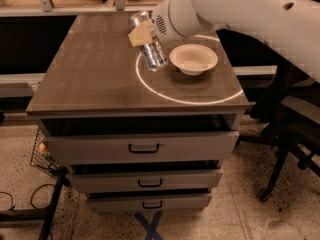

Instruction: Place redbull can upright

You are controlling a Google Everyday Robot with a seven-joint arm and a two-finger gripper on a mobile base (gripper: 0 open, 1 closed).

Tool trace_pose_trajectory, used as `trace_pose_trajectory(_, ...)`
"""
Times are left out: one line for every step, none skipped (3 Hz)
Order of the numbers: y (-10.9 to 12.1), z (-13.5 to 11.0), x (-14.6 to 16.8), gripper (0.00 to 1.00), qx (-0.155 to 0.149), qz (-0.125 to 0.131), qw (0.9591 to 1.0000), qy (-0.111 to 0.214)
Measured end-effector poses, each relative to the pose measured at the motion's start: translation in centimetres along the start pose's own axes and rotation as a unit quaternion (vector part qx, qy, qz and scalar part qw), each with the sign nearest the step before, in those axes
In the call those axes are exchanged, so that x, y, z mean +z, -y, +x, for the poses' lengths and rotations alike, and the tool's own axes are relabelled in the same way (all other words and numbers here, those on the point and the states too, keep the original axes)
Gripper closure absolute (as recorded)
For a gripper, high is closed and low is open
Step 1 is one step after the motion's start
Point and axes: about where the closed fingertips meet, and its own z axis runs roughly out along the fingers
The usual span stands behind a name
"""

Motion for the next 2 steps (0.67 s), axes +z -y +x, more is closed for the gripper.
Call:
trace_pose_trajectory(-0.8,-3.8,-0.9,1.0,-0.013,-0.022,0.9944,0.103)
trace_pose_trajectory(0.3,-7.1,-1.2,1.0,0.017,-0.048,0.9779,0.203)
